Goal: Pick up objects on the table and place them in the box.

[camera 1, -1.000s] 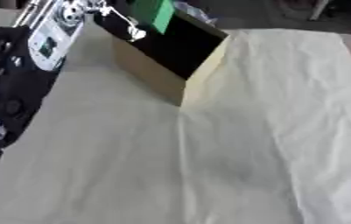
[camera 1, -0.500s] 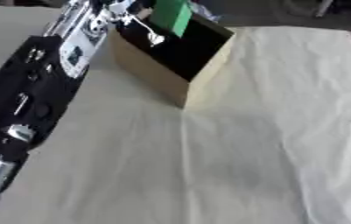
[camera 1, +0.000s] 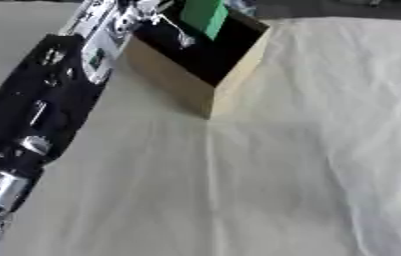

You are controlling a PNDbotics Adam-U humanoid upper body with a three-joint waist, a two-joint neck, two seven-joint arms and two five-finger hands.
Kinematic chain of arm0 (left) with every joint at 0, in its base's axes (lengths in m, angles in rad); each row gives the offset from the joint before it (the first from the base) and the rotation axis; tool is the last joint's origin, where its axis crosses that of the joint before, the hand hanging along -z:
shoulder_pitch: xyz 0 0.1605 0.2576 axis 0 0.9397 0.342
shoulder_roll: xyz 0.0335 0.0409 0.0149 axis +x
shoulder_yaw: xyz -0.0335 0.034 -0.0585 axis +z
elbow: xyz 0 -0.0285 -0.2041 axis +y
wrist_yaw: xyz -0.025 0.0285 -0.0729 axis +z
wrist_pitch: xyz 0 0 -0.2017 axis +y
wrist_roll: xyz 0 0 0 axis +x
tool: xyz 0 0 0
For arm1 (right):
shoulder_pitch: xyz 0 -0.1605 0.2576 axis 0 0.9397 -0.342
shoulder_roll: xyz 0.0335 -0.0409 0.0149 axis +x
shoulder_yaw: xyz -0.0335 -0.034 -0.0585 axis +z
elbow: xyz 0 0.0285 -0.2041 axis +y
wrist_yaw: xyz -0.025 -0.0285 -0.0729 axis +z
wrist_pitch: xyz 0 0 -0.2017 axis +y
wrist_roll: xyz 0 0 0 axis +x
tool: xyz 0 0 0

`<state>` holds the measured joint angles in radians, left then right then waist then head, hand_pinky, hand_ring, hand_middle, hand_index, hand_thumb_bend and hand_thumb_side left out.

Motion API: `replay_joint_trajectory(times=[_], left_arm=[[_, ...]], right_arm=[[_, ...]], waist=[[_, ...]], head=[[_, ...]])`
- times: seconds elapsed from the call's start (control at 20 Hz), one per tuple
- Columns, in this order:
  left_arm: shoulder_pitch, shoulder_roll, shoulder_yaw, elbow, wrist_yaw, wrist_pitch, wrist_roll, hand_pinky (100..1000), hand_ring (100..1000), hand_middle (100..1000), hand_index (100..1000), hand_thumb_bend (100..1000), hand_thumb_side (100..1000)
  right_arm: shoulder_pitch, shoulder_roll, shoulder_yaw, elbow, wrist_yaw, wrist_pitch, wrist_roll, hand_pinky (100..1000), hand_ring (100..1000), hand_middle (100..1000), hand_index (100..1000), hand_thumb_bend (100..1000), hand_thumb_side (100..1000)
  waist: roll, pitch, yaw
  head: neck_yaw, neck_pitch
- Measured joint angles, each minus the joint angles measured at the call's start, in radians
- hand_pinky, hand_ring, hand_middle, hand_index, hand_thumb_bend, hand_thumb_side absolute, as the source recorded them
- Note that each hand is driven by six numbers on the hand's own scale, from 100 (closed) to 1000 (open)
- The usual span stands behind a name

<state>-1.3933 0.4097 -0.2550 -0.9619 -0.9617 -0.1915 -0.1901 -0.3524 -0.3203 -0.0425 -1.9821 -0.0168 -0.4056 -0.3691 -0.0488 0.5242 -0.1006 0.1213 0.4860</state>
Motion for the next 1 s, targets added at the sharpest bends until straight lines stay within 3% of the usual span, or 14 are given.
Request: replay_joint_trajectory(times=[0.3,0.35,0.45,0.5,0.55,0.6,0.7,0.8,1.0], left_arm=[[0.003,-0.005,0.000,0.025,-0.026,-0.011,-0.029,411,556,505,577,100,100],[0.003,-0.005,0.000,0.027,-0.030,-0.013,-0.031,505,611,643,733,217,100],[0.008,-0.005,-0.003,0.037,-0.042,-0.024,-0.042,549,665,705,783,286,140],[0.010,-0.005,-0.005,0.043,-0.049,-0.031,-0.052,635,753,779,868,376,211],[0.011,-0.005,-0.006,0.047,-0.054,-0.040,-0.063,640,758,784,873,387,218],[0.011,-0.005,-0.006,0.047,-0.058,-0.047,-0.075,657,786,818,899,474,289],[0.011,-0.005,-0.005,0.046,-0.061,-0.057,-0.096,677,807,831,909,550,359],[0.011,-0.005,0.000,0.039,-0.060,-0.058,-0.107,655,791,812,894,496,335],[0.012,-0.005,0.006,0.023,-0.047,-0.049,-0.103,646,793,829,908,494,353]], right_arm=[[0.000,0.007,0.000,0.000,-0.002,0.003,-0.004,799,705,584,818,100,902],[0.000,0.007,0.000,0.000,-0.002,0.004,-0.004,799,705,583,818,100,901],[0.000,0.007,-0.001,0.000,-0.002,0.005,-0.006,799,705,583,818,100,901],[0.000,0.007,-0.001,0.000,-0.002,0.006,-0.007,799,704,582,818,100,902],[0.000,0.007,-0.001,0.000,-0.002,0.006,-0.007,799,704,582,818,100,902],[0.000,0.007,-0.001,0.000,-0.002,0.008,-0.008,799,704,581,818,100,903],[0.001,0.007,-0.001,0.000,-0.003,0.010,-0.011,799,705,581,818,100,901],[0.001,0.007,-0.001,0.000,-0.003,0.011,-0.013,799,705,581,818,100,900],[0.001,0.007,-0.001,0.000,-0.003,0.014,-0.016,799,705,582,818,100,900]], waist=[[0.005,0.003,-0.009],[0.005,0.003,-0.009],[0.008,0.003,-0.009],[0.009,0.003,-0.009],[0.010,0.003,-0.008],[0.010,0.003,-0.008],[0.010,0.003,-0.006],[0.010,0.003,-0.005],[0.011,0.002,-0.004]], head=[[0.014,-0.008],[0.014,-0.009],[0.016,-0.009],[0.016,-0.009],[0.016,-0.009],[0.016,-0.009],[0.015,-0.009],[0.015,-0.008],[0.013,-0.006]])
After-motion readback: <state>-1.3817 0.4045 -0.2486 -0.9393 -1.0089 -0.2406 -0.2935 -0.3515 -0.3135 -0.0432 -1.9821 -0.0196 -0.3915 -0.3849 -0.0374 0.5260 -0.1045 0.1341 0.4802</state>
